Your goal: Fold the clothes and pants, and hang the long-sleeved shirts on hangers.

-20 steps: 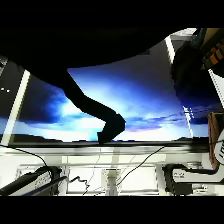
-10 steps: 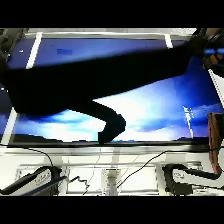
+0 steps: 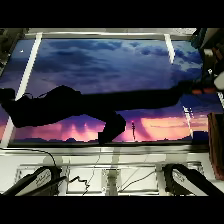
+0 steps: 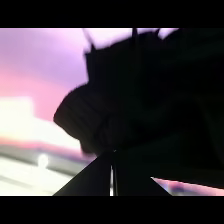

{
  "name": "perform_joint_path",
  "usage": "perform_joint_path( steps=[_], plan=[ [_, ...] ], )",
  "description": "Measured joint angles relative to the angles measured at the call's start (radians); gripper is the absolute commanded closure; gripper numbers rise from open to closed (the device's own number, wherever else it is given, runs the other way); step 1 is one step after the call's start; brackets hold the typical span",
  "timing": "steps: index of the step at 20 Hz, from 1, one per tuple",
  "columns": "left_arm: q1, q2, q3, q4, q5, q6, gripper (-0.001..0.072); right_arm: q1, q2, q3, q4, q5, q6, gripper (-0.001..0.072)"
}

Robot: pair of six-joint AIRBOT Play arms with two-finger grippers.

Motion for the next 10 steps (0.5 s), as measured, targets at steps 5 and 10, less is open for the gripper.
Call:
perform_joint_path(
  steps=[5, 10],
  plan=[
    [0.055, 0.017, -0.125, 0.013, -0.15, 0.038, 0.0691, -0.002, 0.216, -0.275, -0.002, 0.108, 0.035, 0.0705],
    [0.076, 0.019, -0.27, 0.033, -0.212, 0.048, 0.0689, -0.002, 0.31, -0.364, -0.002, 0.335, 0.049, 0.0704]
  ],
)
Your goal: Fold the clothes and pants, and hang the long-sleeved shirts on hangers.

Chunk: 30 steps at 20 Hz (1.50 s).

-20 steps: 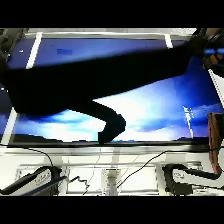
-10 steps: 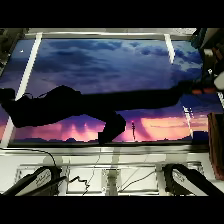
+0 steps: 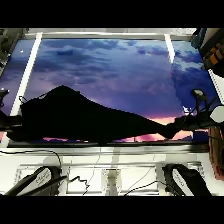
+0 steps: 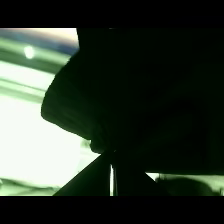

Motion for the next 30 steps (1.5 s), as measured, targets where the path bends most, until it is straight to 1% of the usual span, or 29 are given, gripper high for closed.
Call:
perform_joint_path(
  steps=[2, 3, 4, 5, 6, 7, 8, 12, 14, 15, 17, 20, 22, 24, 25, 26, 29, 30],
  plan=[
    [0.002, 0.0, -0.025, 0.007, -0.016, 0.003, 0.0688, 0.0, 0.012, -0.009, 0.0, 0.08, 0.001, 0.0692],
    [0.003, 0.0, -0.033, 0.01, -0.019, 0.003, 0.0688, 0.0, 0.016, -0.013, 0.0, 0.114, 0.002, 0.0622],
    [0.003, 0.0, -0.038, 0.013, -0.022, 0.003, 0.0671, 0.0, 0.018, -0.015, 0.001, 0.138, 0.002, 0.0471],
    [0.004, 0.0, -0.043, 0.016, -0.027, 0.003, 0.0562, 0.0, 0.021, -0.017, 0.0, 0.156, 0.002, 0.0321],
    [0.004, 0.0, -0.045, 0.017, -0.029, 0.003, 0.0373, 0.0, 0.022, -0.018, 0.0, 0.17, 0.002, 0.0258],
    [0.004, 0.0, -0.047, 0.018, -0.031, 0.003, 0.0214, 0.0, 0.023, -0.019, 0.0, 0.179, 0.002, 0.0259],
    [0.004, 0.0, -0.049, 0.019, -0.033, 0.003, 0.0152, 0.0, 0.024, -0.019, 0.0, 0.189, 0.002, 0.0259],
    [0.004, 0.0, -0.052, 0.024, -0.032, 0.003, 0.0153, 0.0, 0.025, -0.021, 0.002, 0.178, 0.001, 0.026],
    [0.004, 0.0, -0.052, 0.026, -0.013, 0.003, 0.0154, 0.0, 0.024, -0.021, 0.014, 0.102, 0.0, 0.026],
    [0.004, 0.0, -0.052, 0.027, 0.003, 0.003, 0.0154, 0.0, 0.019, -0.021, 0.032, 0.034, 0.0, 0.026],
    [0.004, 0.0, -0.052, 0.027, 0.078, 0.003, 0.0154, 0.0, 0.005, -0.021, 0.092, -0.099, -0.002, 0.026],
    [0.012, 0.0, -0.053, 0.026, 0.252, -0.037, 0.0157, 0.0, -0.031, -0.021, 0.208, -0.272, -0.009, 0.0261],
    [0.05, 0.0, -0.052, 0.014, 0.359, -0.071, 0.0159, 0.0, -0.057, -0.021, 0.27, -0.341, -0.026, 0.0261],
    [0.135, -0.003, -0.051, -0.053, 0.436, -0.089, 0.0159, 0.0, -0.076, -0.021, 0.302, -0.38, -0.044, 0.0261],
    [0.19, -0.009, -0.051, -0.113, 0.459, -0.078, 0.0159, 0.0, -0.082, -0.021, 0.315, -0.392, -0.054, 0.0262],
    [0.254, -0.02, -0.051, -0.194, 0.476, -0.039, 0.0159, 0.0, -0.086, -0.021, 0.324, -0.402, -0.061, 0.0262],
    [0.44, -0.076, -0.051, -0.471, 0.49, 0.13, 0.015, 0.0, -0.093, -0.021, 0.342, -0.421, -0.076, 0.0263],
    [0.495, -0.104, -0.051, -0.548, 0.489, 0.19, 0.0068, 0.0, -0.094, -0.021, 0.344, -0.426, -0.077, 0.0263]
  ],
)
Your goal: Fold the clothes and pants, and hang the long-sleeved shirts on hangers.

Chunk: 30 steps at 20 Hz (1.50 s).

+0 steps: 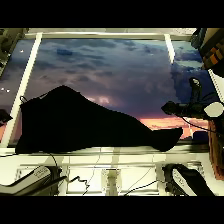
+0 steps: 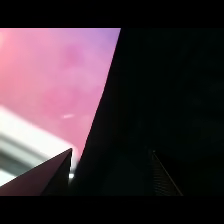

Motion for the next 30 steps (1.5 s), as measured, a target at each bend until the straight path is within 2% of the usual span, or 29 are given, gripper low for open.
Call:
perform_joint_path(
  steps=[1, 4, 8, 15, 16, 17, 18, 19, 20, 26, 30],
  plan=[
    [0.039, -0.03, 0.0, -0.058, -0.006, 0.051, 0.0, 0.0, -0.001, 0.0, 0.002, -0.003, -0.002, 0.0263],
    [0.106, -0.136, 0.0, -0.169, -0.027, 0.164, 0.0002, 0.0, -0.002, 0.0, 0.031, -0.019, -0.005, 0.0264],
    [0.1, -0.266, 0.0, -0.268, -0.029, 0.313, 0.0005, 0.0, -0.003, 0.0, 0.123, -0.065, -0.005, 0.0265],
    [0.0, -0.371, 0.002, -0.335, 0.021, 0.436, 0.0014, 0.0, -0.003, 0.0, 0.227, -0.09, -0.006, 0.0266],
    [-0.018, -0.375, 0.002, -0.335, 0.032, 0.445, 0.0036, 0.0, -0.003, 0.0, 0.233, -0.09, -0.006, 0.0265],
    [-0.037, -0.38, 0.002, -0.338, 0.042, 0.452, 0.0122, 0.0, -0.003, 0.0, 0.237, -0.091, -0.006, 0.0267],
    [-0.056, -0.382, 0.002, -0.335, 0.056, 0.457, 0.0244, 0.0, -0.003, 0.0, 0.238, -0.092, -0.007, 0.0279],
    [-0.075, -0.385, 0.002, -0.331, 0.074, 0.458, 0.0422, 0.0, -0.003, 0.0, 0.238, -0.093, -0.007, 0.0375],
    [-0.097, -0.388, 0.001, -0.323, 0.09, 0.459, 0.0697, 0.0, -0.005, 0.0, 0.237, -0.092, -0.007, 0.0399],
    [-0.201, -0.377, 0.051, -0.311, 0.121, 0.461, 0.0689, 0.046, -0.096, 0.001, 0.226, 0.001, -0.033, 0.0388],
    [-0.24, -0.307, 0.129, -0.321, 0.123, 0.456, 0.0689, 0.113, -0.242, 0.033, 0.225, -0.015, -0.051, 0.0362]
  ],
)
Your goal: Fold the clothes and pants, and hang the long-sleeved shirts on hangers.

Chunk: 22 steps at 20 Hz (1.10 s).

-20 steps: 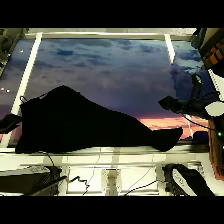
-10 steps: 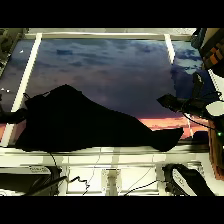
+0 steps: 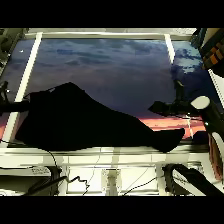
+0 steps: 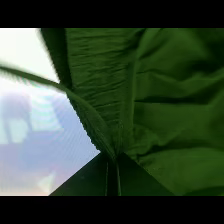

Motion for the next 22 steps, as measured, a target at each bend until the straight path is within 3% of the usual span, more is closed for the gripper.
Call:
perform_joint_path(
  steps=[2, 13, 22],
  plan=[
    [-0.007, 0.052, 0.026, -0.002, 0.002, -0.001, 0.0689, 0.042, -0.095, 0.049, 0.008, -0.018, -0.019, 0.0241],
    [-0.015, 0.216, 0.052, -0.005, -0.056, -0.004, 0.0688, 0.315, -0.648, 0.573, 0.084, -0.033, -0.111, 0.0241],
    [-0.015, 0.222, 0.047, -0.005, -0.146, -0.004, 0.0688, 0.471, -0.925, 0.937, 0.094, 0.048, -0.134, 0.0202]
  ],
)
